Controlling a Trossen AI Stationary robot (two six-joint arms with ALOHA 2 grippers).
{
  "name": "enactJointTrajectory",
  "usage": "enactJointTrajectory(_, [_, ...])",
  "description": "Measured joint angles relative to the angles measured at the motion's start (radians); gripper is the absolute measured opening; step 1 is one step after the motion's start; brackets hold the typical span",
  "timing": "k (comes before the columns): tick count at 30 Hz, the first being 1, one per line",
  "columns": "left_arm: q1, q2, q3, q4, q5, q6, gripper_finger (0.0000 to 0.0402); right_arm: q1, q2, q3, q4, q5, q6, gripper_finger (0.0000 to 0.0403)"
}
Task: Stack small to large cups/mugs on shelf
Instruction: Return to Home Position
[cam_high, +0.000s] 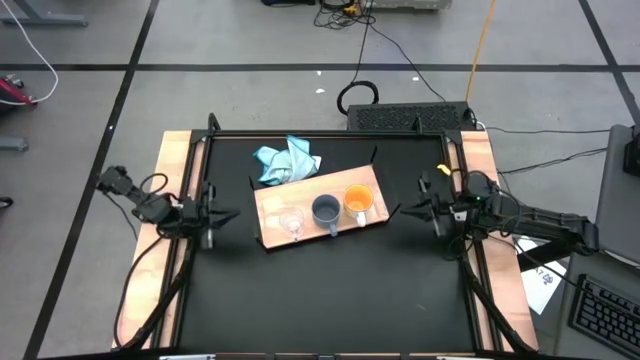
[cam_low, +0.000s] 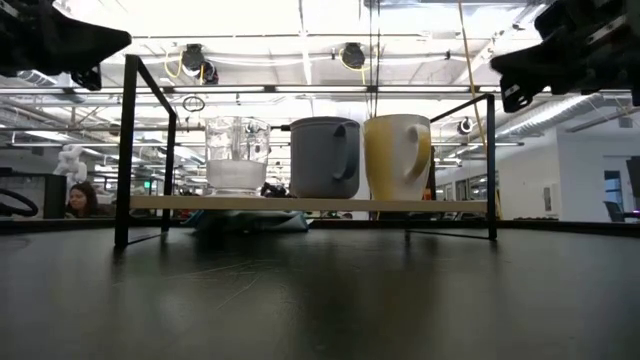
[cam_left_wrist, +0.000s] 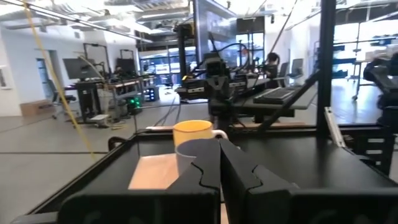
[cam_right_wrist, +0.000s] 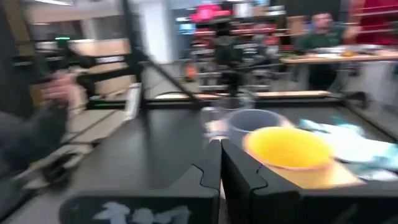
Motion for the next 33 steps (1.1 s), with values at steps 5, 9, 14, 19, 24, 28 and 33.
enactJointTrajectory(5, [-0.031, 0.000, 0.000, 0.049, 0.000, 0.000, 0.0000, 0.001, -0.011, 0.000, 0.002, -0.085, 0.015, 0.0000])
enactJointTrajectory(9, [-0.057, 0.000, 0.001, 0.044, -0.021, 0.032, 0.0000, 0.003, -0.039, 0.000, -0.018, -0.081, 0.022, 0.0000])
enactJointTrajectory(14, [-0.084, 0.000, 0.001, 0.039, -0.099, 0.031, 0.0000, 0.071, -0.056, -0.001, -0.042, -0.079, 0.027, 0.0000])
enactJointTrajectory(19, [-0.106, 0.000, 0.001, 0.038, -0.112, 0.027, 0.0000, 0.171, -0.058, -0.001, -0.041, -0.041, 0.019, 0.0000])
enactJointTrajectory(24, [-0.121, 0.000, 0.001, -0.008, -0.186, -0.016, 0.0000, 0.257, -0.058, -0.075, 0.092, 0.008, -0.014, 0.0000])
enactJointTrajectory(28, [-0.134, 0.000, 0.001, -0.053, -0.182, -0.029, 0.0000, 0.290, -0.057, -0.160, 0.276, 0.034, 0.027, 0.0000])
enactJointTrajectory(33, [-0.162, 0.000, 0.001, -0.065, -0.168, -0.062, 0.0000, 0.309, -0.056, -0.161, 0.247, 0.055, 0.047, 0.0000])
